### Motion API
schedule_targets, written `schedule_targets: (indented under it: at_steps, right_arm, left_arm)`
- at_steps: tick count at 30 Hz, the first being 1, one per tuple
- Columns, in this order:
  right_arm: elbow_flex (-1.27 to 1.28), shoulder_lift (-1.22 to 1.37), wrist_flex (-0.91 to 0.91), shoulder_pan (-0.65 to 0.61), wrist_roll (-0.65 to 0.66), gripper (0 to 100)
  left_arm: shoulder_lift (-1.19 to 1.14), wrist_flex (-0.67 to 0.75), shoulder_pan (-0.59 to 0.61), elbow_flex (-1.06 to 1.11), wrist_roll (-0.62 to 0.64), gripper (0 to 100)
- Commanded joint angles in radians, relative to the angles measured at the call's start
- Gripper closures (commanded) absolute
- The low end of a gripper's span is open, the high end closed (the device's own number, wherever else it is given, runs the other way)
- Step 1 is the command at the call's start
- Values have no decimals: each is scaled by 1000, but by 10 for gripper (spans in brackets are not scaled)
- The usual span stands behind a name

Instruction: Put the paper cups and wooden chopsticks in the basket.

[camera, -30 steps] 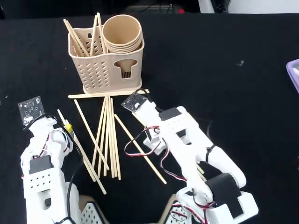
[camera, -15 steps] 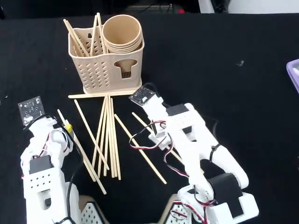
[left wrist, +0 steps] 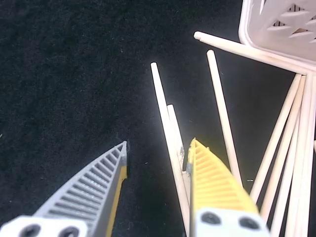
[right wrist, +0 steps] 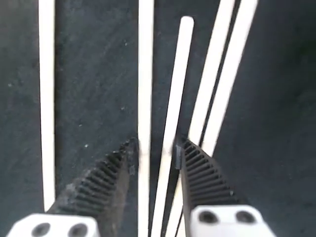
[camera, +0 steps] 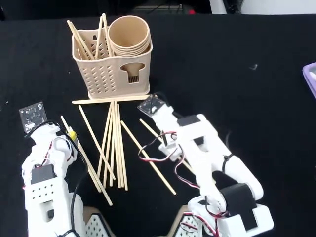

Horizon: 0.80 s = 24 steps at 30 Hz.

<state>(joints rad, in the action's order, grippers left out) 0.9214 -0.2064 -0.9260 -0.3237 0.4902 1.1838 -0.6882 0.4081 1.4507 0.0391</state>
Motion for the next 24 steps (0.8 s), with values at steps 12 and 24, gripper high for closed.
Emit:
schedule_targets:
  at_steps: [12,24]
  right_arm:
    - [41,-18,60,-104,5,874]
    - [-68,139,-5,-104,-26,990]
  left_arm:
    - [12,17,8,-10,9,798]
    - [12,17,8,-10,9,798]
